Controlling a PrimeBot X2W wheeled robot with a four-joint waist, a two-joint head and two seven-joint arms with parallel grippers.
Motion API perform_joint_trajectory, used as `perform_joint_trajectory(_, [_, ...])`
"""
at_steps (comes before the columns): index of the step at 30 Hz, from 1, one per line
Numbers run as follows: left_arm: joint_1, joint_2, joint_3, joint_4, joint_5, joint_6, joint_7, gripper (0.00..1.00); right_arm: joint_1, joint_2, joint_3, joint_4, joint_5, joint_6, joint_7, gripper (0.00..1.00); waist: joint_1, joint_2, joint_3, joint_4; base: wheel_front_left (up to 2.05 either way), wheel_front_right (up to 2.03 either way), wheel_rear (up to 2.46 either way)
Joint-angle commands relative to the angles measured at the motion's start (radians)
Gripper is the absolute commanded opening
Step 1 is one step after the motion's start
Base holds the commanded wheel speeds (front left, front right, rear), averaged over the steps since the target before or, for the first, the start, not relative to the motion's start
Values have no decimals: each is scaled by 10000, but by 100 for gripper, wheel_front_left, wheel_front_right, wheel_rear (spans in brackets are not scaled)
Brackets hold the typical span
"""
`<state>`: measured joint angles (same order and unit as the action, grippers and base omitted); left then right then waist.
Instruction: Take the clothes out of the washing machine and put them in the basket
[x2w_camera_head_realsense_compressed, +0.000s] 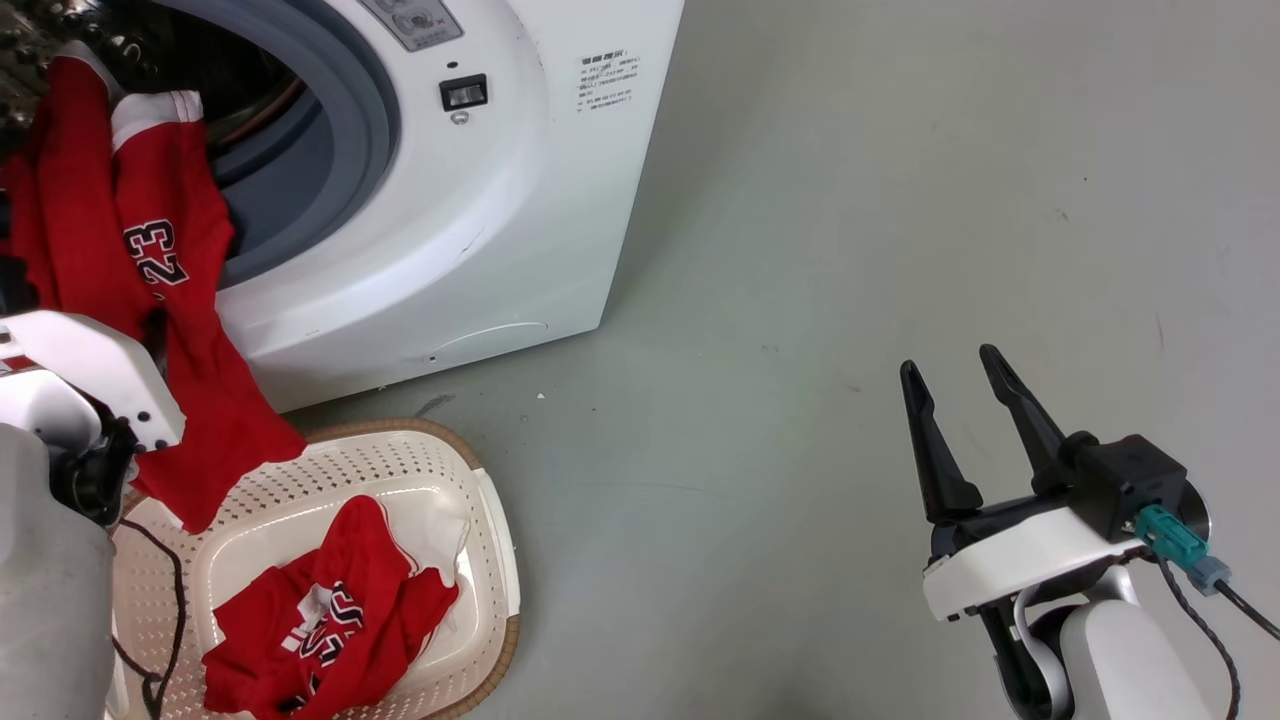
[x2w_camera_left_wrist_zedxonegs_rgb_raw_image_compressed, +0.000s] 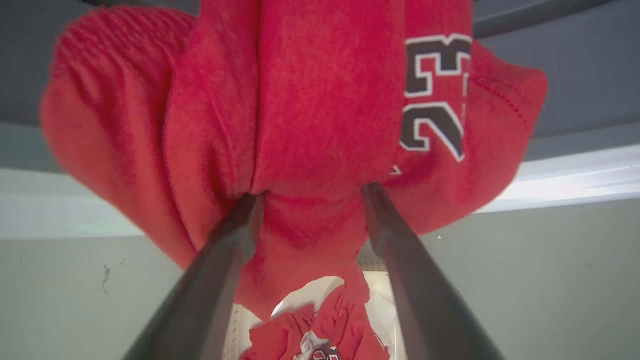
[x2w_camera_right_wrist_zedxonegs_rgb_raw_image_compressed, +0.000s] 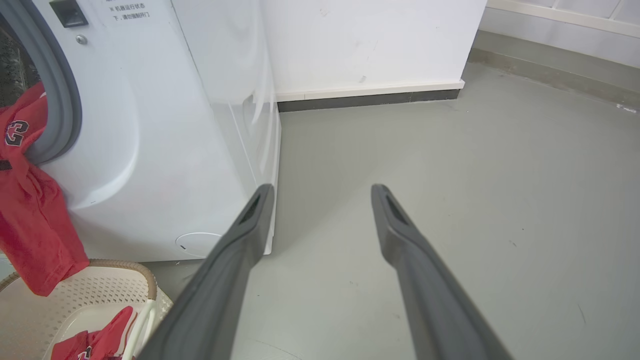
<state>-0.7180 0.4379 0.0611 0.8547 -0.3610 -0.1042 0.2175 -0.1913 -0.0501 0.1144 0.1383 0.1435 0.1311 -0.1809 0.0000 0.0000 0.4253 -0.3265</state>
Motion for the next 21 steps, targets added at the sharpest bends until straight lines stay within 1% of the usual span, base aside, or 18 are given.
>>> perform_joint_trajectory(1, [-345,26,17,3,-18,48,-185,80,-134,-2,-3,53,57,-7,-56,100,0,0,16,-2,0,0,0])
perform_joint_trajectory(2, [-379,59,13,47,-20,41,-285,39,-149,-2,-15,68,51,-7,-72,100,0,0,28,0,0,0,0])
perform_joint_trajectory(3, [-412,64,-4,105,-24,31,-355,0,-160,-1,-20,84,49,-7,-87,100,0,0,29,6,0,0,0])
perform_joint_trajectory(9, [-132,-76,15,440,-143,7,-1096,0,-93,-2,-87,190,-61,-7,-67,100,0,0,-285,143,0,0,0])
perform_joint_trajectory(13, [366,-327,109,624,-374,-53,-1596,0,48,-2,-133,188,-186,-7,34,100,0,0,-707,280,0,0,0])
perform_joint_trajectory(17, [712,-491,95,460,-431,-58,-2235,0,195,-4,-192,93,-310,-7,186,100,0,0,-1141,443,0,0,0])
perform_joint_trajectory(21, [1173,-698,51,135,-346,73,-3037,0,409,-4,-245,-26,-404,-7,335,100,0,0,-1594,604,0,0,0])
